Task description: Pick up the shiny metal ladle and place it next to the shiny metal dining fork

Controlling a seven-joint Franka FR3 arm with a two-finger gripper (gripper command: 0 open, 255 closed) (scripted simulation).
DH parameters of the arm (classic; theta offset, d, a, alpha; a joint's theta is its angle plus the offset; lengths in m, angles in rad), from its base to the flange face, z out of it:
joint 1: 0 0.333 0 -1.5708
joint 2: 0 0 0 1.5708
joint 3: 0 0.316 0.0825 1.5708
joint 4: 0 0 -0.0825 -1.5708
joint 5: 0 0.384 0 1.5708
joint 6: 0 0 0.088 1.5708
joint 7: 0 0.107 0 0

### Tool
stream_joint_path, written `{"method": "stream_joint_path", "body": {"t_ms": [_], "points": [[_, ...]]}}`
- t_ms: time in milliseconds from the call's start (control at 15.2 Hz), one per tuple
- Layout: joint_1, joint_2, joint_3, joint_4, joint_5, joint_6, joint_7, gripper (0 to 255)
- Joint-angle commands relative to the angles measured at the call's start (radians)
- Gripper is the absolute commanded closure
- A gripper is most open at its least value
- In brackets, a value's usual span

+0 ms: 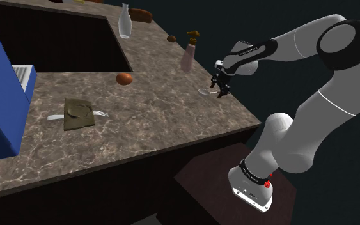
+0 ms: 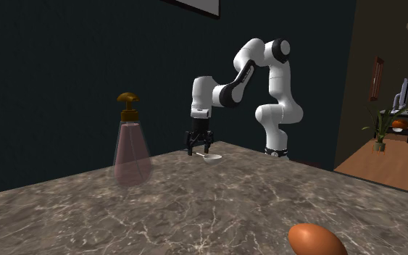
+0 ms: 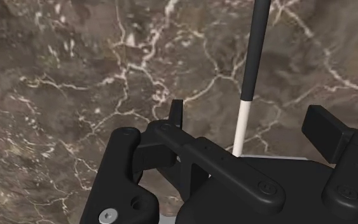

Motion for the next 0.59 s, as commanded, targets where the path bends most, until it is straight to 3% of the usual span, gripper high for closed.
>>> {"method": "stream_joint_path", "body": {"t_ms": [0,264,330,528], "points": [[0.002,0.003,-0.002,-0.001,0.004,0.003,-0.004,0],[0.001,0.003,-0.002,-0.001,0.004,0.003,-0.003,0],[0.001,0.003,-0.002,-0.001,0.004,0.003,-0.003,255],[0.001,0.003,-0.002,-0.001,0.004,0.003,-0.003,255]]}}
